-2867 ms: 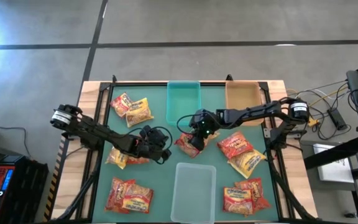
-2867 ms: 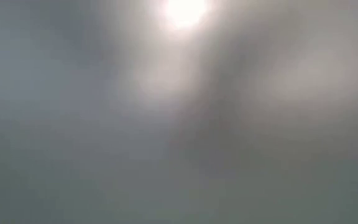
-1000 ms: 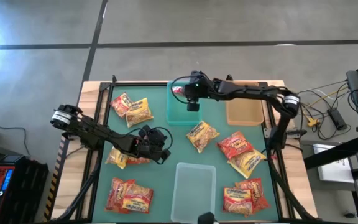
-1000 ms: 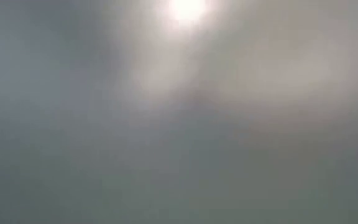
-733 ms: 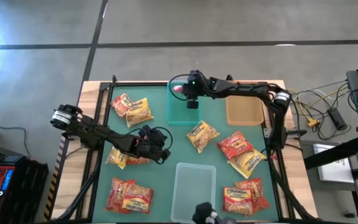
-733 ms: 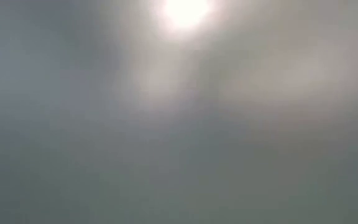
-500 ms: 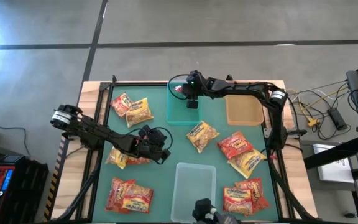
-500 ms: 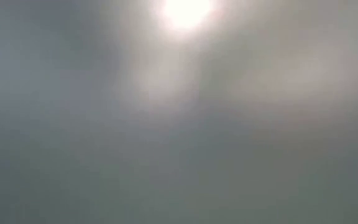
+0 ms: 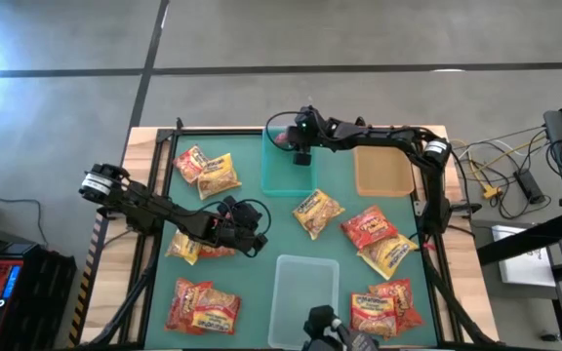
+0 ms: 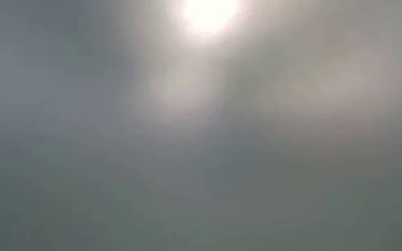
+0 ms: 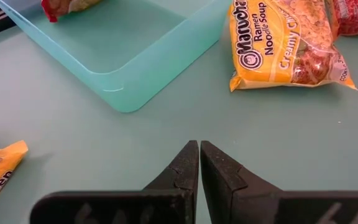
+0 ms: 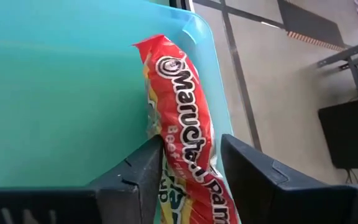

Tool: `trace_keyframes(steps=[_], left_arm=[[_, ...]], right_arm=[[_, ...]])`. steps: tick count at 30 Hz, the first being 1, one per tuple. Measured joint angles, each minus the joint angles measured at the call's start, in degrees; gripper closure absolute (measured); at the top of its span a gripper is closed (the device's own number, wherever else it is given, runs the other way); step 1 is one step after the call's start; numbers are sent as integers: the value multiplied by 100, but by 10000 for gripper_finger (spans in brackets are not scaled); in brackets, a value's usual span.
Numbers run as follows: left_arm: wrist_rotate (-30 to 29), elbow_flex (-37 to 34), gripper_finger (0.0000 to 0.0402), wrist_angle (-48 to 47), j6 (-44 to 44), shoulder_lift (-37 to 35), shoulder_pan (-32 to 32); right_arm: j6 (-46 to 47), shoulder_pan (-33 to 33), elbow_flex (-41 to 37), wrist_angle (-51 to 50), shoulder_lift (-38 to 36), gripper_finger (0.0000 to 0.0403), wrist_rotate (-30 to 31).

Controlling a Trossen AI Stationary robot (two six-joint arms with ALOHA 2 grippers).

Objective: Sort Maruchan noodles
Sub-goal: Put the center red noodle pack into the transparent green bin, then put the center yellow noodle pack into the transparent orange bin

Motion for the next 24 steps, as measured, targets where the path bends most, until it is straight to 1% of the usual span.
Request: trace_keyframes(steps=[5,10,19,24], left_arm=[[0,0,402,-1,28,0,2],[-39,0,402,-3,29,0,7],[-39,0,402,-4,28,0,7],[-39,0,402,-7,28,0,7]], right_arm=[[-35,0,0,58,0,224,100],[-172,0,4,448,0,223,880],[-29,-14,265,483,0,227,944],[56,-11,421,485,-9,232,1396]])
